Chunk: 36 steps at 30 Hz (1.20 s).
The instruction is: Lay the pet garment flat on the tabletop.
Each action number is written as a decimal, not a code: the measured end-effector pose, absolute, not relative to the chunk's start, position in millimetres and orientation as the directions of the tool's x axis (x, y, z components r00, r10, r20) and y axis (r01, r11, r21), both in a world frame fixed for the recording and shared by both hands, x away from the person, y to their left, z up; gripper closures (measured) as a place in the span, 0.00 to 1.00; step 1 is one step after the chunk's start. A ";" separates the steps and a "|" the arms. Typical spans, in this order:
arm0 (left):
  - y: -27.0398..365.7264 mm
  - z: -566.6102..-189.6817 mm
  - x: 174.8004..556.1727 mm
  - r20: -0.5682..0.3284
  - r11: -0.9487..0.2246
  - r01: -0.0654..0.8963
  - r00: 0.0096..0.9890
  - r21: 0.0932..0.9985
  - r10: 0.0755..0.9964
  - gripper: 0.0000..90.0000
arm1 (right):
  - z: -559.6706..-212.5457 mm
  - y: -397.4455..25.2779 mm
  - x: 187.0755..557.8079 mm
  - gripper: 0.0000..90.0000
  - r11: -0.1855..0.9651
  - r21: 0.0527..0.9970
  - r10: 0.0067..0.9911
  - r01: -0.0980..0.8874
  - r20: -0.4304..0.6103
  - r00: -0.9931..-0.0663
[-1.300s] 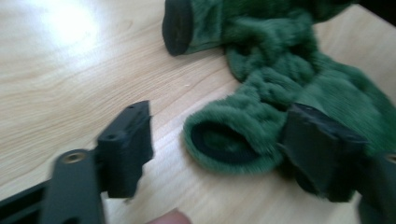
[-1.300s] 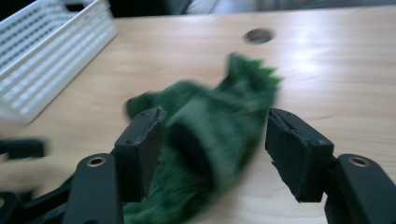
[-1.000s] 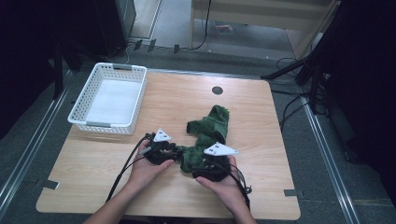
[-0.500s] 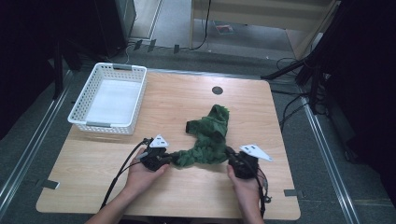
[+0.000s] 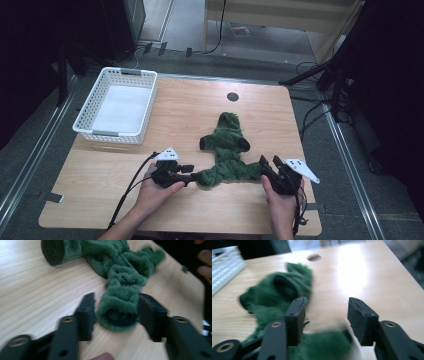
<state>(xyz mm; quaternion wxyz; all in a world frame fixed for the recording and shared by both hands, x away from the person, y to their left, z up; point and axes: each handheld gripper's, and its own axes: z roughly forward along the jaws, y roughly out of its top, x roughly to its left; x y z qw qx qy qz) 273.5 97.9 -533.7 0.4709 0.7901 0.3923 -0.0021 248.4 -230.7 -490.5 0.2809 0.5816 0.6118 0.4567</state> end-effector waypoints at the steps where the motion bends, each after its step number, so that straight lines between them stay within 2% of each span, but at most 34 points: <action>1: 90.5 -534.8 273.8 -0.364 -0.263 0.621 0.696 0.738 0.619 0.51 | -489.6 -224.0 248.5 0.52 -0.061 0.896 0.971 0.439 0.156 -0.183; 3: 76.0 -538.0 273.2 -0.331 -0.308 0.618 0.702 0.723 0.630 0.50 | -492.1 -212.5 251.1 0.55 0.005 0.897 0.963 0.442 0.114 -0.243; 4: 69.8 -539.9 272.2 -0.299 -0.336 0.610 0.705 0.718 0.643 0.54 | -496.8 -208.1 254.6 0.58 0.044 0.883 0.957 0.467 0.097 -0.274; 6: 63.2 -542.7 269.9 -0.256 -0.384 0.589 0.725 0.711 0.639 0.64 | -513.8 -204.1 264.8 0.66 0.093 0.809 0.939 0.580 0.124 -0.322; 7: 62.6 -543.3 268.3 -0.230 -0.408 0.573 0.738 0.710 0.635 0.75 | -523.4 -204.9 267.2 0.72 0.097 0.779 0.935 0.620 0.142 -0.325; 8: 63.5 -544.0 267.4 -0.198 -0.441 0.558 0.750 0.703 0.632 0.91 | -531.3 -206.5 266.9 0.78 0.099 0.763 0.935 0.639 0.149 -0.323; 9: 66.1 -544.7 267.1 -0.201 -0.445 0.554 0.756 0.703 0.623 0.97 | -537.1 -208.4 265.6 0.84 0.107 0.756 0.933 0.646 0.148 -0.328; 11: 74.5 -544.8 266.9 -0.226 -0.446 0.564 0.760 0.695 0.609 0.98 | -540.1 -211.7 260.1 0.89 0.107 0.746 0.925 0.657 0.168 -0.341; 14: 87.6 -545.2 261.4 -0.232 -0.455 0.559 0.771 0.693 0.593 0.98 | -539.3 -212.1 248.7 0.94 0.141 0.735 0.920 0.663 0.150 -0.362; 17: 99.9 -544.9 252.8 -0.232 -0.485 0.541 0.796 0.687 0.559 0.98 | -540.5 -207.9 233.8 0.94 0.168 0.726 0.908 0.667 0.151 -0.392; 21: 113.6 -541.5 243.3 -0.245 -0.548 0.515 0.836 0.660 0.491 0.96 | -520.6 -202.4 225.3 0.80 0.181 0.740 0.885 0.648 0.166 -0.436; 23: 123.1 -538.1 246.3 -0.283 -0.520 0.532 0.828 0.668 0.484 0.87 | -495.3 -203.4 231.8 0.77 0.148 0.799 0.882 0.583 0.161 -0.444; 27: 139.6 -523.6 271.1 -0.407 -0.301 0.630 0.727 0.716 0.554 0.71 | -446.2 -192.0 272.2 0.71 0.116 0.859 0.891 0.499 0.132 -0.434; 29: 140.1 -515.2 287.4 -0.423 -0.212 0.649 0.675 0.731 0.605 0.68 | -434.7 -175.9 304.4 0.64 0.150 0.837 0.871 0.526 0.139 -0.471; 33: 128.7 -502.7 323.9 -0.430 -0.119 0.662 0.601 0.740 0.673 0.62 | -450.6 -145.9 366.5 0.57 0.213 0.741 0.881 0.637 0.136 -0.453; 36: 115.9 -499.6 349.4 -0.416 -0.119 0.674 0.574 0.729 0.705 0.59 | -479.0 -134.1 394.3 0.52 0.248 0.629 0.886 0.737 0.160 -0.435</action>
